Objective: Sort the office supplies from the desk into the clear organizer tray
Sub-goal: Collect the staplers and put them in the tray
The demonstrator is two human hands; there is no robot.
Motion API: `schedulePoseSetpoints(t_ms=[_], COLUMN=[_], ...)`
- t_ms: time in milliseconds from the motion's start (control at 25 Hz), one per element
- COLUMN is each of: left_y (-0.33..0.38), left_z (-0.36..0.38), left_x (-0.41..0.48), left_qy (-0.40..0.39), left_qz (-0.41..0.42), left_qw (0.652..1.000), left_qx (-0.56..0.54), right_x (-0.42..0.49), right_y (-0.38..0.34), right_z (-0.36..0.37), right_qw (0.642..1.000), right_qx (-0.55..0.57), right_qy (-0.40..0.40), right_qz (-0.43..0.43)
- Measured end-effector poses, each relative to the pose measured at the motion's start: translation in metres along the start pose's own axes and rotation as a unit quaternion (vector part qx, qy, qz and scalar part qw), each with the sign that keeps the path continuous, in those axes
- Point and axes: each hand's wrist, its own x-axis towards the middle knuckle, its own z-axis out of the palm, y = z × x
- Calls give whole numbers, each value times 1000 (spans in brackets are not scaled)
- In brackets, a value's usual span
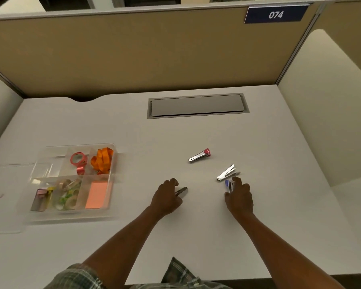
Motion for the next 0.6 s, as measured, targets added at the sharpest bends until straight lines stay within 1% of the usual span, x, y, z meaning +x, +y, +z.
schedulePoseSetpoints(t_ms=[80,160,200,280,320,360,440,520,600], left_y=[-3,-7,-10,-20,-24,-29,-40,-55,-72], left_z=[-5,-13,-18,-28,-33,-37,-46,-57,-67], left_x=[-4,-8,-9,-11,-13,-15,-19,-23,-27], left_qy=[-12,-31,-40,-62,-75,-88,-99,-86,-52], left_qz=[-20,-70,-88,-95,-87,-78,-63,-61,-73], left_qw=[993,963,947,928,921,914,904,901,890], left_qx=[-115,-258,-306,-355,-372,-388,-411,-421,-447], right_x=[-5,-18,-26,-42,-48,-54,-63,-71,-80], right_y=[-7,-17,-24,-43,-55,-66,-88,-109,-130], right_z=[5,13,17,26,31,35,43,51,58], right_qw=[998,987,975,937,920,908,894,882,870], right_qx=[59,155,213,321,353,372,385,393,404], right_qy=[-4,-24,-46,-106,-136,-160,-200,-237,-260], right_qz=[12,25,38,83,101,110,108,105,109])
